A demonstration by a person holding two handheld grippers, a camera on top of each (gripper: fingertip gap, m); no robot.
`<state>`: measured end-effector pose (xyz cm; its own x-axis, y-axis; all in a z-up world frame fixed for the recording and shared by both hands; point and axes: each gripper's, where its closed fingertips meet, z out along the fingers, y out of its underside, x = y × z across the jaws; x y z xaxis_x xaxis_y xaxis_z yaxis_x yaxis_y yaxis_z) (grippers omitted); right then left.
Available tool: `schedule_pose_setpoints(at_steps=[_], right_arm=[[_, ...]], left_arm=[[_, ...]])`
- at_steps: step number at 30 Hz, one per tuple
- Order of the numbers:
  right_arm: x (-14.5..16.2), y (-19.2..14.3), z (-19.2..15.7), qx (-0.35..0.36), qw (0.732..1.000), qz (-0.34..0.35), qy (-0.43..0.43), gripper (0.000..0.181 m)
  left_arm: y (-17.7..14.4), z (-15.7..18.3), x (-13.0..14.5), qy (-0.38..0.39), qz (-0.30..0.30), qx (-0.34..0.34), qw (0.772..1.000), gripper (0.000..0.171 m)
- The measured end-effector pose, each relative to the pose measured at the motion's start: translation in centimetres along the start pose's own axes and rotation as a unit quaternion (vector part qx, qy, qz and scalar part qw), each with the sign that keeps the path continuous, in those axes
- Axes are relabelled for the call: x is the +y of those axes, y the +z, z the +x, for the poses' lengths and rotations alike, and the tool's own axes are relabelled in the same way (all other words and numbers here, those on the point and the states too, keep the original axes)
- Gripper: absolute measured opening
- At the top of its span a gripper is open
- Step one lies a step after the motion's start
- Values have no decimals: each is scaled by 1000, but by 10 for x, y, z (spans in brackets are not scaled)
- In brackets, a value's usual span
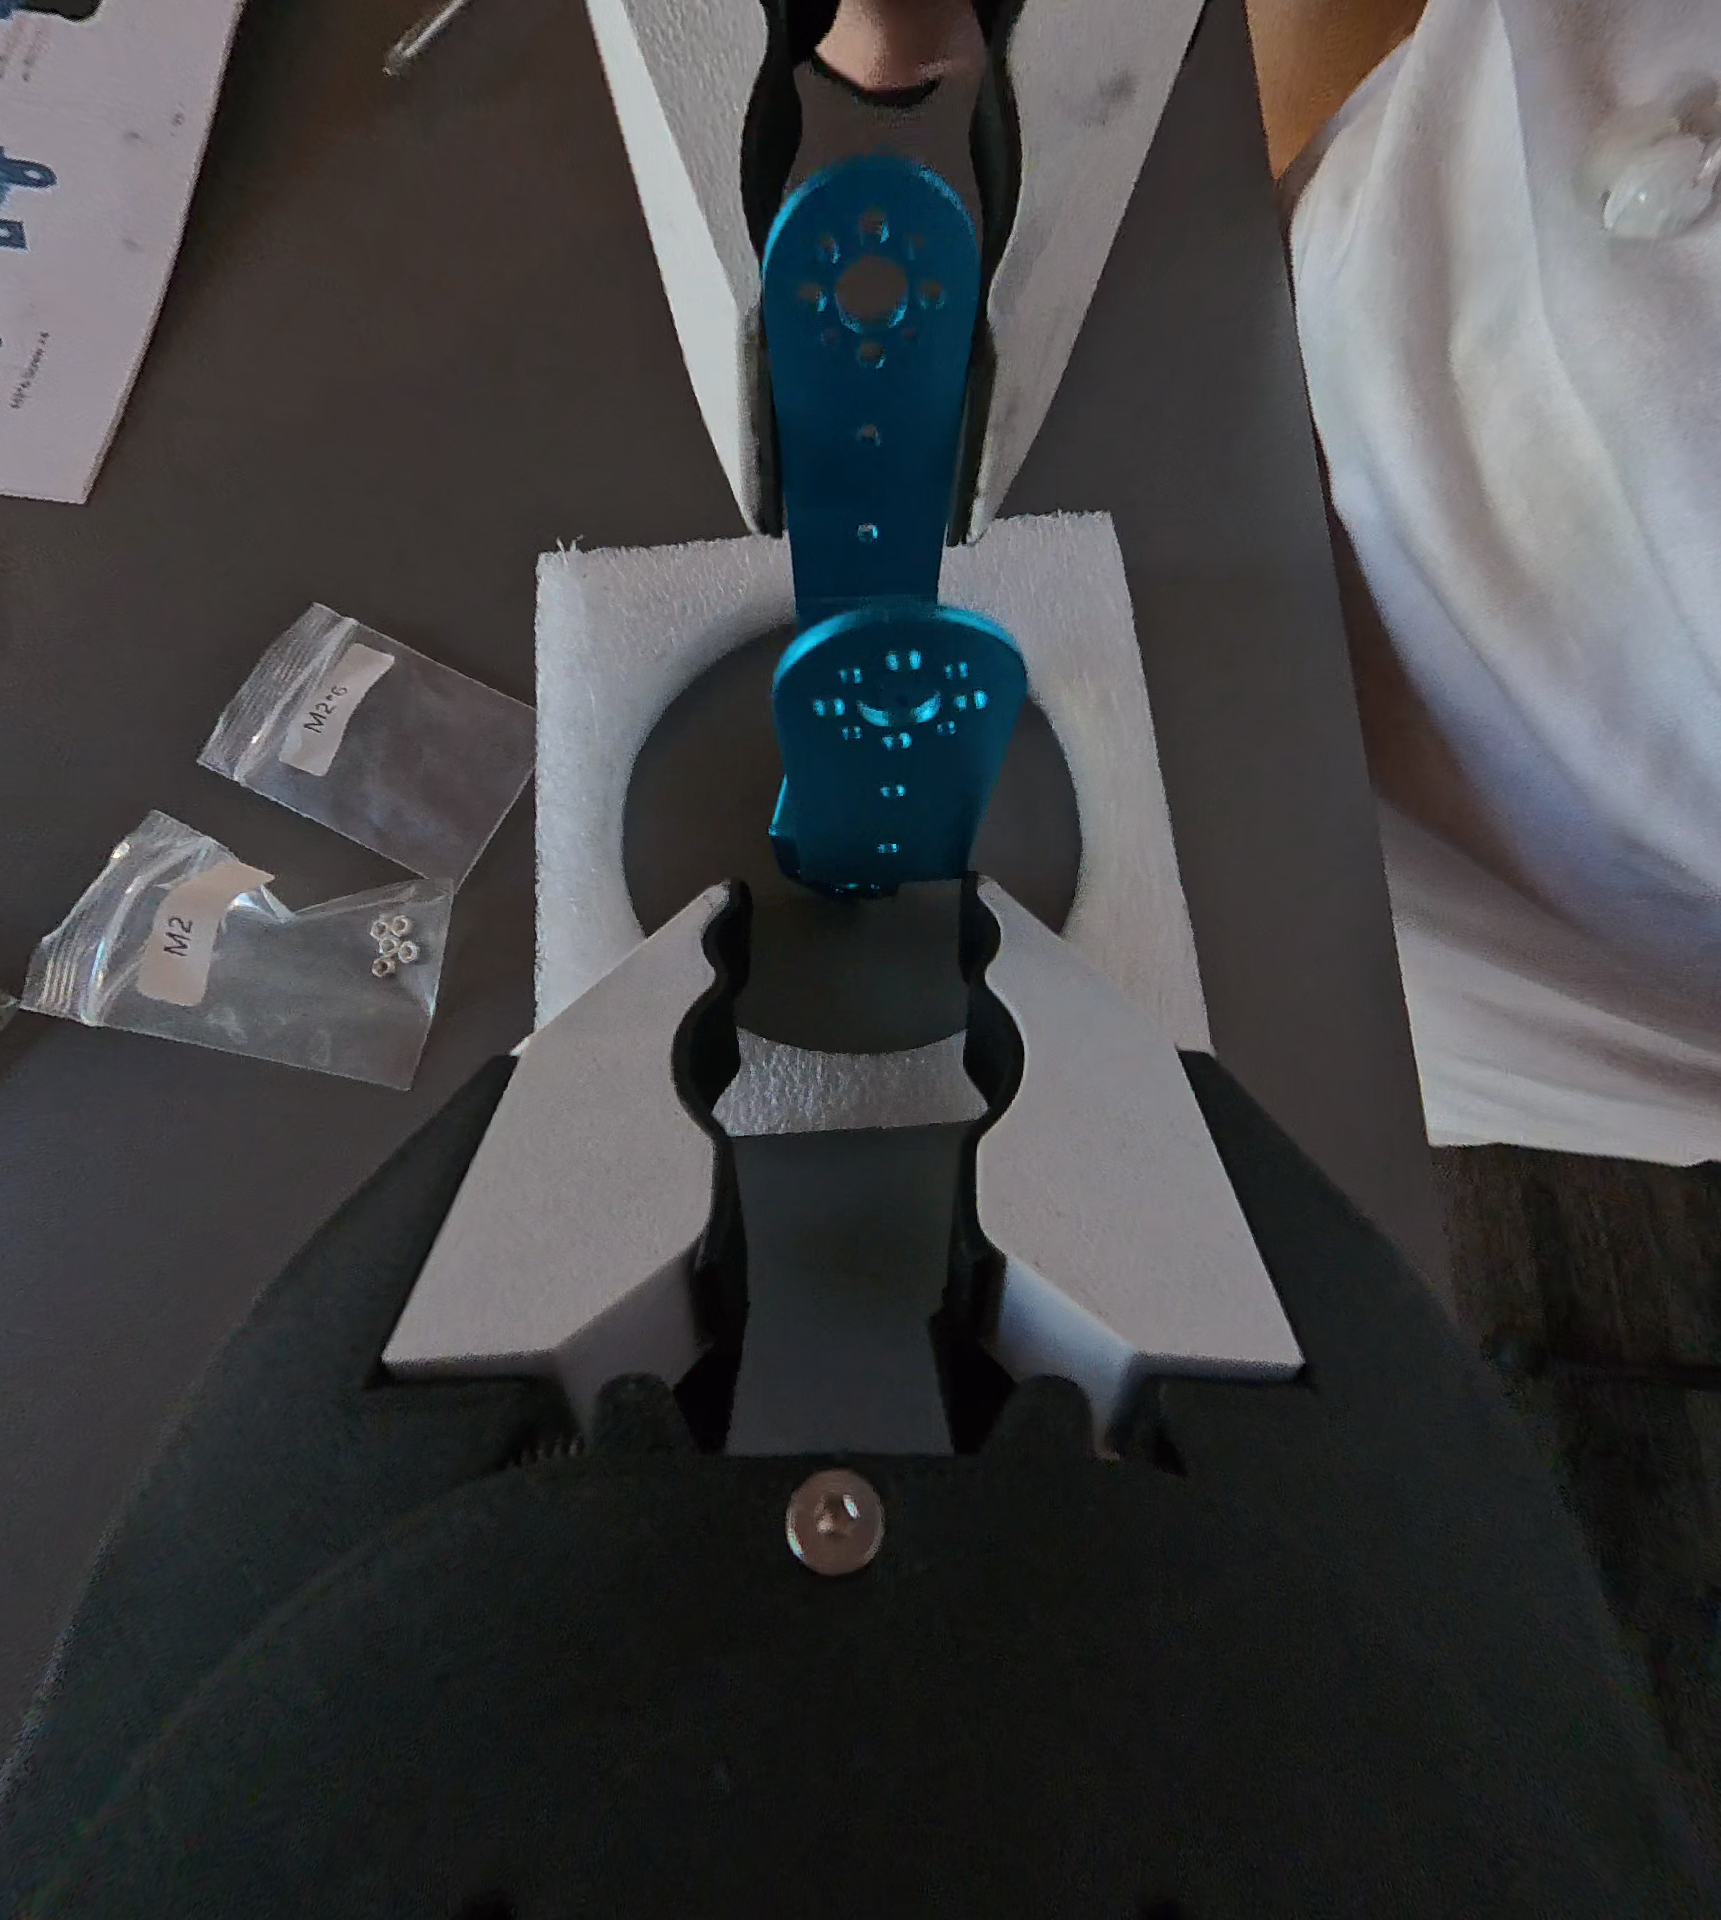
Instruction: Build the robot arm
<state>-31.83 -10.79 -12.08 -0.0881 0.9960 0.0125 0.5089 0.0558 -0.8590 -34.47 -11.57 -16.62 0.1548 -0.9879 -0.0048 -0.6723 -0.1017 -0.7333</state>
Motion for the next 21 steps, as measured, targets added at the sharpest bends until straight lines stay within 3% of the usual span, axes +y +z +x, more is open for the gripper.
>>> schedule_pose_setpoints(at_steps=[6,12,21], right_arm=[[0,1,0,-1,1000,-8,-1,25],[1,0,2,17,1000,-19,5,26],[2,0,1,53,996,-41,52,25]], left_arm=[[-5,3,-19,-3,51,34,998,41],[-4,4,-18,13,64,35,997,27],[-3,1,-19,-12,79,17,997,27]])
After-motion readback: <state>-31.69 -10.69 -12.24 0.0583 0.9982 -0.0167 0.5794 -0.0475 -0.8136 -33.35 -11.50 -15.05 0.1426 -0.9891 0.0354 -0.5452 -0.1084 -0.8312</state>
